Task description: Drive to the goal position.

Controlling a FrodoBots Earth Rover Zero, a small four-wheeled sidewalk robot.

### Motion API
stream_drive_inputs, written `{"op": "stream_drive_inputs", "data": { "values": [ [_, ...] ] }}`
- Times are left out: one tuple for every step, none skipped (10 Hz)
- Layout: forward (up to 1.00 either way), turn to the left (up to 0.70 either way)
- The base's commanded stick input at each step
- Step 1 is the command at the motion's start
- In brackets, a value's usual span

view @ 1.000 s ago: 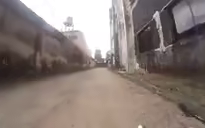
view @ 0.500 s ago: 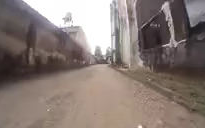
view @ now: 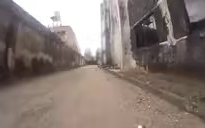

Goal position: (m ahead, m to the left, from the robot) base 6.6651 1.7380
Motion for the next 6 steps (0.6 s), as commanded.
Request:
{"op": "stream_drive_inputs", "data": {
  "values": [
    [1.00,0.00],
    [1.00,0.00],
    [1.00,0.00],
    [1.00,0.00],
    [1.00,0.00],
    [1.00,0.00]
  ]
}}
